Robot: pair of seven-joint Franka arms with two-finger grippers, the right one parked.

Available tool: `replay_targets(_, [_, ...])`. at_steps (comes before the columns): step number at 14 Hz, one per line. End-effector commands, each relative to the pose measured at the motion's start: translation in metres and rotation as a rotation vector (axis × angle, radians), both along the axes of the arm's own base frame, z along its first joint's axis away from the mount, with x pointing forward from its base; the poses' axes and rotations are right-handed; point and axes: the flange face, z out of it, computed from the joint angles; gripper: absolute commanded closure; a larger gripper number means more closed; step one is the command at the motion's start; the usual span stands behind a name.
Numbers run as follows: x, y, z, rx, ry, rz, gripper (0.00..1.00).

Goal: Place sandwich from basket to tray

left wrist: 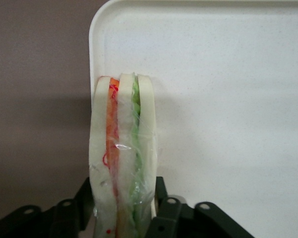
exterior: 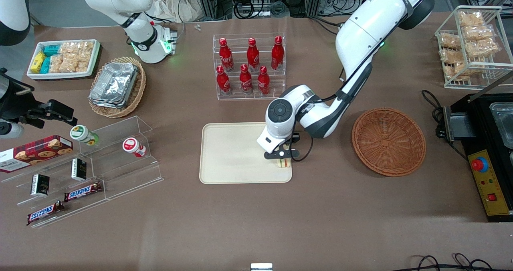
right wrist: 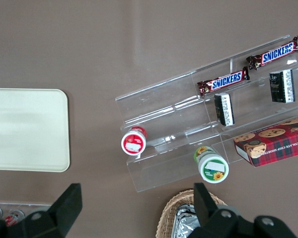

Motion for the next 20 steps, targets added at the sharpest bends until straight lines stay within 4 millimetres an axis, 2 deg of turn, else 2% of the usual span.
replay_targets(1, [0.004,-0.005,0.009,-0.002,-0.031,0.035,0.00])
replay_targets(3, [0.008,-0.004,0.041,0.005,-0.061,0.112,0.00])
replay_targets(4, [0.006,0.000,0.068,0.039,-0.069,0.114,0.00])
replay_targets(7, [0.019,0.042,0.167,0.064,-0.120,0.188,0.00])
replay_targets(8, [0.022,0.057,0.191,0.063,-0.127,0.202,0.00])
replay_targets(10, [0.026,0.086,0.223,0.086,-0.105,0.163,0.00])
replay_targets(12, [0.034,0.125,0.250,0.062,-0.050,0.141,0.00])
replay_targets(14, [0.041,0.175,0.279,0.024,0.008,0.108,0.00])
replay_targets(18, [0.036,0.271,0.325,0.003,0.112,0.040,0.00])
replay_targets(20, [0.031,0.318,0.340,-0.006,0.145,0.027,0.00])
